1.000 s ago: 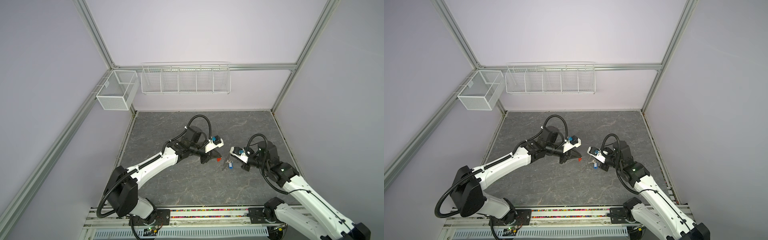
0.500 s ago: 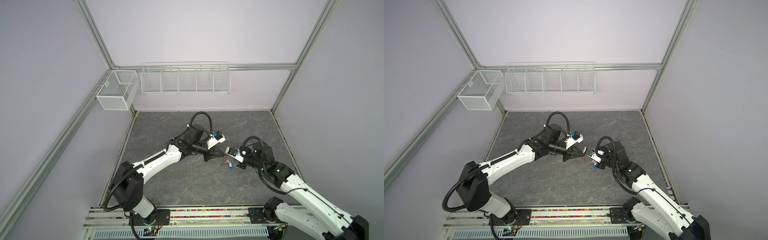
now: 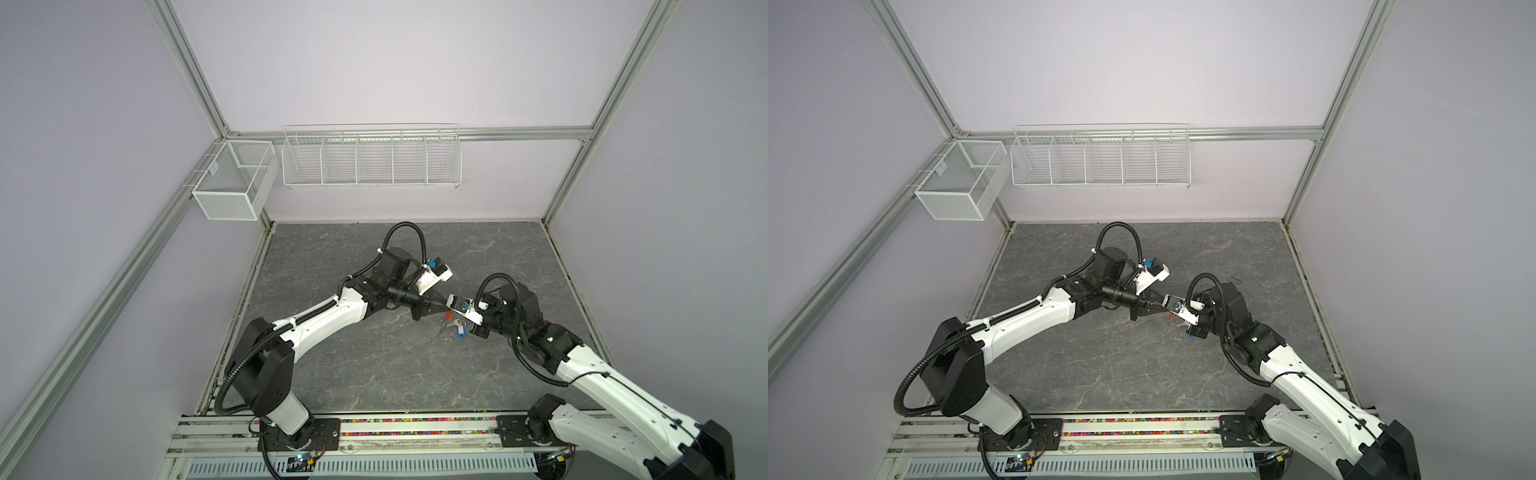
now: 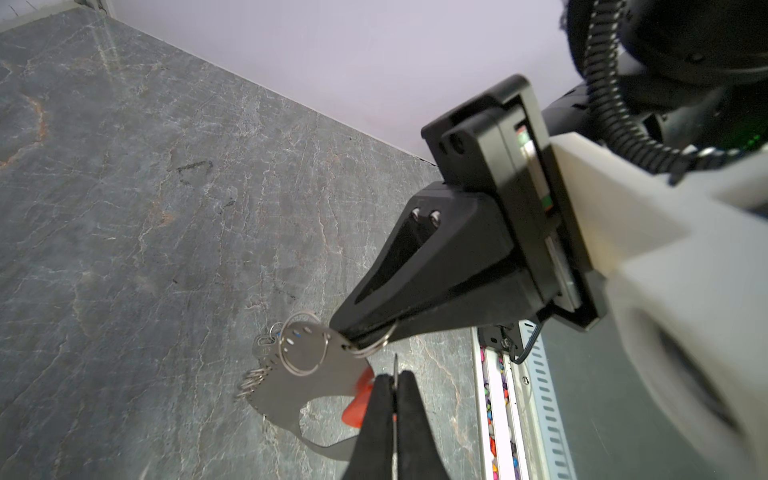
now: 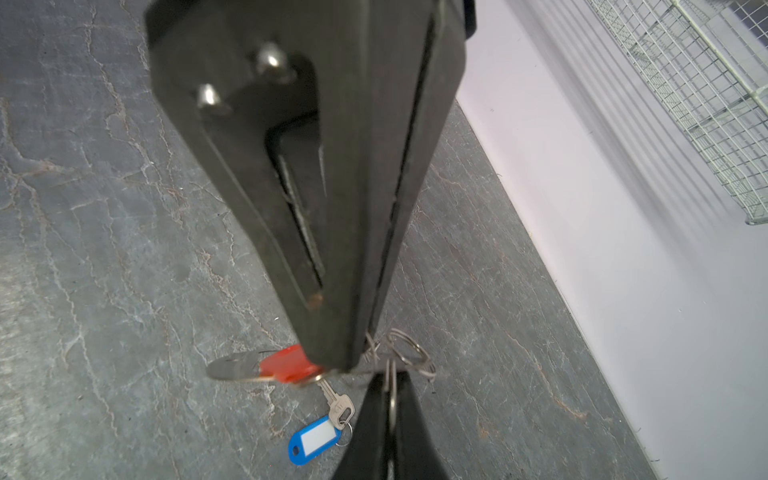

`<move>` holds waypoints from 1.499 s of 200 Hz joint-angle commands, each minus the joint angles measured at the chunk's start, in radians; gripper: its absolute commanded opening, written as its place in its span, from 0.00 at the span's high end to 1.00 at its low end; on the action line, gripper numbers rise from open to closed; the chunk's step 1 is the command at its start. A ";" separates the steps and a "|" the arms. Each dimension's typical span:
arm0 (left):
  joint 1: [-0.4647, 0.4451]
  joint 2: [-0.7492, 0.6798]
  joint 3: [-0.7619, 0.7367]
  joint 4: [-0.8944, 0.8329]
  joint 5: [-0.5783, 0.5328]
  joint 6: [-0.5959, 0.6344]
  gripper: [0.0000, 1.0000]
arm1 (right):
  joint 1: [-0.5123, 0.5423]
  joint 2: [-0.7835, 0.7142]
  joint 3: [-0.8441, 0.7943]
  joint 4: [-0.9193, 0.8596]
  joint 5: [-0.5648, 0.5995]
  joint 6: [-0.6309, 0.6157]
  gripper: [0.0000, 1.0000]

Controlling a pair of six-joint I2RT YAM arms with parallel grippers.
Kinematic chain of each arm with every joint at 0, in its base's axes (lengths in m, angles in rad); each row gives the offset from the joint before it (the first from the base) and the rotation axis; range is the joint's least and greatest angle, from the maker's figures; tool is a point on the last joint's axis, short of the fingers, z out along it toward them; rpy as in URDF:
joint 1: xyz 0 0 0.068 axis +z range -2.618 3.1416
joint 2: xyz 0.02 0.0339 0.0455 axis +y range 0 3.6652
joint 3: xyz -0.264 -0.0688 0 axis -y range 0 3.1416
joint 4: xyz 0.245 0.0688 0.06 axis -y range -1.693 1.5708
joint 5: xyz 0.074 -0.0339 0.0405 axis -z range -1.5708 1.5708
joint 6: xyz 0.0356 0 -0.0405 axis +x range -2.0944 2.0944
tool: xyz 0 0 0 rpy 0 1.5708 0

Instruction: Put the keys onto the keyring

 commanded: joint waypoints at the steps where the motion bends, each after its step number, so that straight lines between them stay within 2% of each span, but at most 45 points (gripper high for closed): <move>1: -0.009 0.011 0.049 0.001 -0.017 -0.033 1.00 | 0.012 -0.005 0.014 0.015 0.001 -0.018 0.93; 86: -0.020 0.032 0.092 -0.068 -0.093 -0.033 1.00 | 0.022 -0.016 0.008 0.005 0.010 -0.020 0.93; 177: -0.020 0.058 0.138 -0.197 -0.119 0.011 1.00 | 0.023 -0.050 -0.003 0.006 0.024 -0.015 0.93; 248: -0.007 0.066 0.155 -0.234 -0.085 0.029 1.00 | 0.022 -0.050 -0.014 -0.002 0.006 -0.027 0.93; 260: 0.006 0.064 0.153 -0.242 -0.075 0.039 0.92 | 0.021 -0.047 -0.015 -0.002 -0.009 -0.030 0.93; 300: 0.032 0.074 0.182 -0.337 -0.024 0.145 0.88 | 0.022 -0.025 -0.005 -0.024 -0.086 -0.050 0.93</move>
